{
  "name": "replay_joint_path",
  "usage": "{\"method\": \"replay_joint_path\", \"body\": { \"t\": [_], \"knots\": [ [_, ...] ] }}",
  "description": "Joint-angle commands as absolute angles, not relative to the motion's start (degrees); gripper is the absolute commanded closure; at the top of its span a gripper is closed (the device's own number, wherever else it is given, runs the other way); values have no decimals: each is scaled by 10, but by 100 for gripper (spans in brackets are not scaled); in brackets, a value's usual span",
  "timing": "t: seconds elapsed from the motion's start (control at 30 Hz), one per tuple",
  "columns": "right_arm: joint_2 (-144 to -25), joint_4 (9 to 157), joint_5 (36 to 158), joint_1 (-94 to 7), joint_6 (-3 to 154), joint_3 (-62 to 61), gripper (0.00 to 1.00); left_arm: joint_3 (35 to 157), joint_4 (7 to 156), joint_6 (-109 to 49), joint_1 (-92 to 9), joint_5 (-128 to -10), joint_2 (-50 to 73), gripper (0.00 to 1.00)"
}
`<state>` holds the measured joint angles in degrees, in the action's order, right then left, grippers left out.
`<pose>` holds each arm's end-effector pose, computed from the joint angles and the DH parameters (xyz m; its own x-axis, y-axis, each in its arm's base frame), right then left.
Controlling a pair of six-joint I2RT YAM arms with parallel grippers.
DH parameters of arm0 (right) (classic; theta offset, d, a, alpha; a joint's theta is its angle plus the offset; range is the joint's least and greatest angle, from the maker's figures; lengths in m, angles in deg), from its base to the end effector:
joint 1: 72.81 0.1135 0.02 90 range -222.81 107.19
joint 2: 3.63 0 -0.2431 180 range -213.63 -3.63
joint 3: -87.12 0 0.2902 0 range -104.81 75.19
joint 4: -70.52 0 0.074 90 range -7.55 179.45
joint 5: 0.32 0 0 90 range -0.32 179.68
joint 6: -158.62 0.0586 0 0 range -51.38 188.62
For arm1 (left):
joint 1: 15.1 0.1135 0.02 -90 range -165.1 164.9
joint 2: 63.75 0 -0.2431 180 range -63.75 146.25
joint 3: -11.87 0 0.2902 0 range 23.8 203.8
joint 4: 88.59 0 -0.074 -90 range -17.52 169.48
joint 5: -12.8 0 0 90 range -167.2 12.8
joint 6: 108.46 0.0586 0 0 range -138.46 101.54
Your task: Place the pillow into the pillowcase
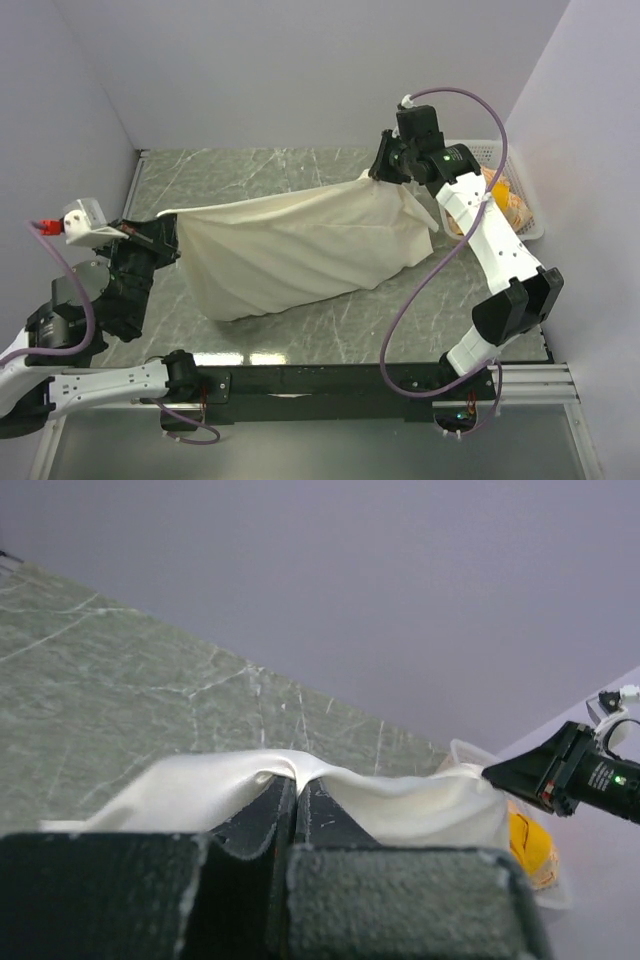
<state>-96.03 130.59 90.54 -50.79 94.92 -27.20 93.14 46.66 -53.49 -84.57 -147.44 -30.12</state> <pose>0.3739 0.1522 0.3828 -0.6843 0.2011 -0.7009 -0.0922 0.9296 0.3567 0.0891 -0.0807 0.4673 0.0220 -0.6120 -0.7906 -0.0005 0.7908 -0.6121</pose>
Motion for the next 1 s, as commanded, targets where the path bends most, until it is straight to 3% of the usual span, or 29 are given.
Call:
{"method": "replay_joint_path", "body": {
  "t": [0.0,0.07,0.13,0.2,0.23,0.33,0.53,0.73,0.97],
  "knots": [
    [-930,1251,909,-513,943,-306,72,956,573,-415,-845,-1430,-228,99],
    [-926,1254,900,-513,942,-312,62,976,564,-409,-818,-1409,-180,99],
    [-909,1251,874,-513,938,-301,50,972,580,-412,-759,-1284,-167,99],
    [-892,1239,849,-514,941,-270,40,960,584,-437,-636,-1147,-162,99],
    [-867,1232,841,-521,942,-254,30,955,585,-459,-601,-1110,-164,99],
    [-814,1197,826,-556,954,-171,17,919,612,-473,-536,-1042,-194,99],
    [-801,1098,911,-642,991,-29,11,868,630,-477,-535,-988,-263,99],
    [-967,1071,957,-650,1008,-81,14,847,528,-586,-535,-1080,-237,99],
    [-1144,1013,993,-644,1034,-178,17,760,514,-698,-511,-1081,-184,99]
  ]
}}
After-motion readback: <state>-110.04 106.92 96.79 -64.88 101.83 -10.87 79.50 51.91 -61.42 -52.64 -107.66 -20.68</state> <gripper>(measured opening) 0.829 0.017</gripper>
